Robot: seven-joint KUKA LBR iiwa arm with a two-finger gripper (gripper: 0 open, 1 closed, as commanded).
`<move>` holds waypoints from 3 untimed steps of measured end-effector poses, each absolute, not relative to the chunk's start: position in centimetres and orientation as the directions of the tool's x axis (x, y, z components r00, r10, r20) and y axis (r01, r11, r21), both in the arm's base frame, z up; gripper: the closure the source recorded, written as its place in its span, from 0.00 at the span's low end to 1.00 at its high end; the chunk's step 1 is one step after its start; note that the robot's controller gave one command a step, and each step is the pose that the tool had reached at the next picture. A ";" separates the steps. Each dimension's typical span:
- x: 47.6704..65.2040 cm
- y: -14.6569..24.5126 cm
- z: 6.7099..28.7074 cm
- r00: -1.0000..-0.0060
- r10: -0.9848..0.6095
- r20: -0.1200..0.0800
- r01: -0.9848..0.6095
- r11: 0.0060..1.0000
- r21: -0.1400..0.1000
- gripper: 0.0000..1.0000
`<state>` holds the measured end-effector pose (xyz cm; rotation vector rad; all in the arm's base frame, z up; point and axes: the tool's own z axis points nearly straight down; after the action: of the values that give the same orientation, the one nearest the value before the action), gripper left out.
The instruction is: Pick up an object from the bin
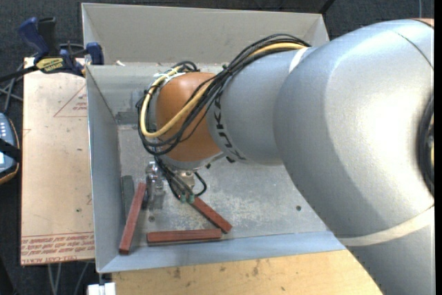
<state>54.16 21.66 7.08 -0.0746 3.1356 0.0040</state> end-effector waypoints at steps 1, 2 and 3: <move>54.2 21.7 7.1 -0.999 -0.047 -0.005 -0.047 0.999 0.003 1.00; 54.9 18.9 11.7 -0.999 -0.050 0.003 -0.050 0.999 0.001 1.00; 51.9 23.5 10.2 -1.000 -0.019 0.002 -0.019 1.000 0.001 0.00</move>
Offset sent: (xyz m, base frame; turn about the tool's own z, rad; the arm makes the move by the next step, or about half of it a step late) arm 0.0116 -0.0365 0.0625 -0.0017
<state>51.88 23.52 10.15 -0.0306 3.1438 0.0023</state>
